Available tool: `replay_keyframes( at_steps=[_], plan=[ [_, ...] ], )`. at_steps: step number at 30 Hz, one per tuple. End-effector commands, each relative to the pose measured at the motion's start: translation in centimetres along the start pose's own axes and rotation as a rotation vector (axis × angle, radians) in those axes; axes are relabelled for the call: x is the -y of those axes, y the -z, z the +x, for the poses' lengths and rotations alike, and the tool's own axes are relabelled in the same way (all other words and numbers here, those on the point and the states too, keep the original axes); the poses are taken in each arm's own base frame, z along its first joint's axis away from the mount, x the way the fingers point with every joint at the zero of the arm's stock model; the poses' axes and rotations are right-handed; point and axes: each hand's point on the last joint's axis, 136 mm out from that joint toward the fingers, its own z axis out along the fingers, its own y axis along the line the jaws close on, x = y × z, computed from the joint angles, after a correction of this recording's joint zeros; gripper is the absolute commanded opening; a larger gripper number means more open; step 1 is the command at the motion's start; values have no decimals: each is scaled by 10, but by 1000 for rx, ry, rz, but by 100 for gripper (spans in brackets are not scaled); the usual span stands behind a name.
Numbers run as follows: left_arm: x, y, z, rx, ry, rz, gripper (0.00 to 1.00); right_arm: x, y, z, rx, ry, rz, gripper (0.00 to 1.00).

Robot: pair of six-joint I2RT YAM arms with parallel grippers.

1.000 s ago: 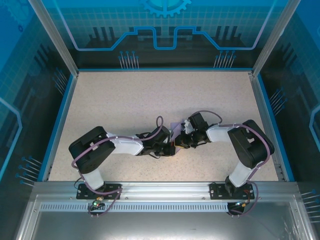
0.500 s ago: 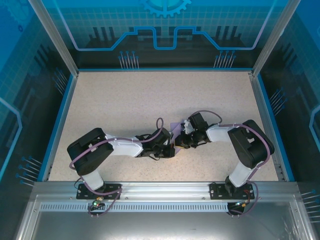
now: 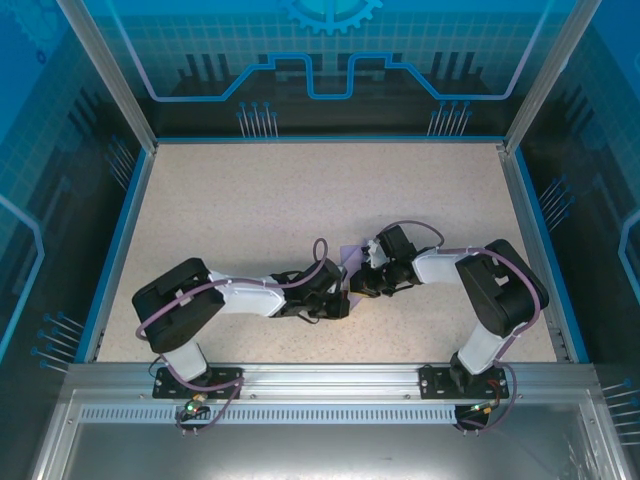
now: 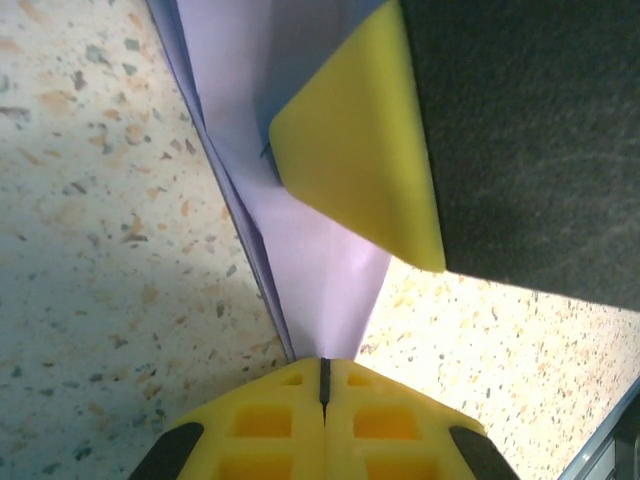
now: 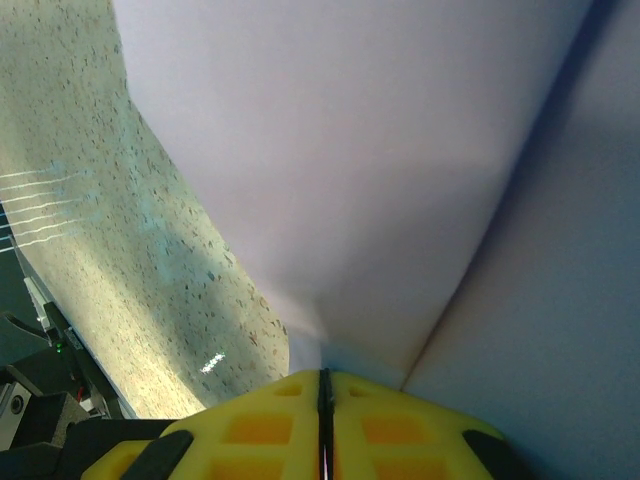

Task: Fold a paper plane with a square sheet of paper (pick it up from the middle)
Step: Fourth fold the wing at the center of the table.

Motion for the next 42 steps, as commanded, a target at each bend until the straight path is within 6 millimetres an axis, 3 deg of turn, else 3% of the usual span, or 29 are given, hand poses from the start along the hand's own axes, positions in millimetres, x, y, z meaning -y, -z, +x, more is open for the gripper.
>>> replay_keyframes(
  at_steps=[1,9,13,16,23,28,34,42],
  plan=[
    [-28,5,51,-175,9,-103,0,32,-3,7,-11,-42,132,10],
    [24,35,-4,-16,-37,37,0,22,-1,6,-5,-37,89,10],
    [31,50,-33,76,-32,65,0,17,-1,4,-5,-35,67,10],
    [33,45,-41,77,-29,81,0,14,-1,3,-5,-37,53,10],
    [30,13,-35,17,-32,117,0,9,1,1,-5,-49,18,10],
    [17,-3,-25,-23,-22,92,0,7,2,1,-2,-70,-9,10],
    [-5,-15,-14,-64,-20,15,0,3,6,-3,7,-70,-23,11],
    [-37,-21,4,-112,-23,-95,0,-1,14,-26,83,-51,-2,13]
  ],
)
